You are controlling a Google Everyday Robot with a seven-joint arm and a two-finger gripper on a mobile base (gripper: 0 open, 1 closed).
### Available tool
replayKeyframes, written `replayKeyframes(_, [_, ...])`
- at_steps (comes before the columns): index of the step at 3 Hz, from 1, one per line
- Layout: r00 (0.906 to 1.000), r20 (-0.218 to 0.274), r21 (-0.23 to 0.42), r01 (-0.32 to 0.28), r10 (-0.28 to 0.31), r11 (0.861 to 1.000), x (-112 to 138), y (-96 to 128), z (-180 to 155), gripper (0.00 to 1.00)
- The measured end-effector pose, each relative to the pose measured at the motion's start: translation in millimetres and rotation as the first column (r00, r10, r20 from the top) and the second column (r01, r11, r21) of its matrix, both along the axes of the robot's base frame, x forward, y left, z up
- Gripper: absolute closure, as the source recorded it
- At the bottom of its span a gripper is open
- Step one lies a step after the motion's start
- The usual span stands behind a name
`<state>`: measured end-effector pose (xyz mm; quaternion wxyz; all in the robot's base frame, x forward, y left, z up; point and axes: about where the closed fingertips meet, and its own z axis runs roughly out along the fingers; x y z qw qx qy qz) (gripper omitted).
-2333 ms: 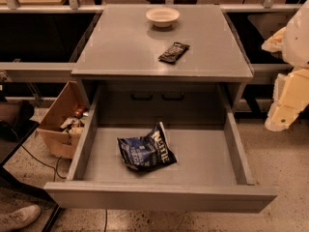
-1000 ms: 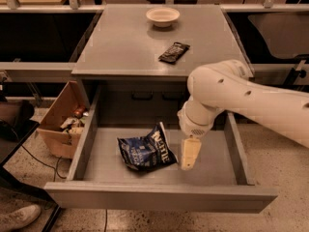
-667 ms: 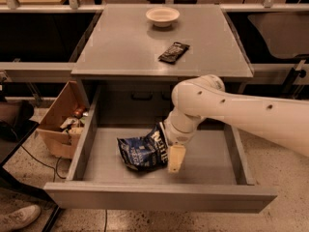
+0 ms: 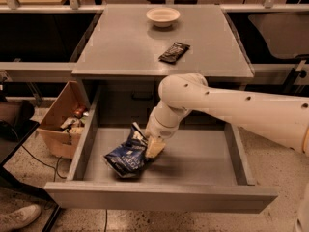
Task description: Pick blue chip bag from top drawer and place on counter
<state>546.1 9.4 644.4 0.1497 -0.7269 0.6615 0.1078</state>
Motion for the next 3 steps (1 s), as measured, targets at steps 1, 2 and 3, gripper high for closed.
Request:
replayKeyframes(1, [1.0, 0.0, 0.011, 0.003, -0.003, 1.0, 2.1, 2.4, 2.8, 0.72])
replayKeyframes(2, [1.0, 0.0, 0.011, 0.003, -0.003, 1.0, 2.1, 2.4, 2.8, 0.95])
replayKeyframes(3, [1.0, 0.003, 0.007, 0.0, 0.0, 1.0, 2.1, 4.8, 3.0, 1.0])
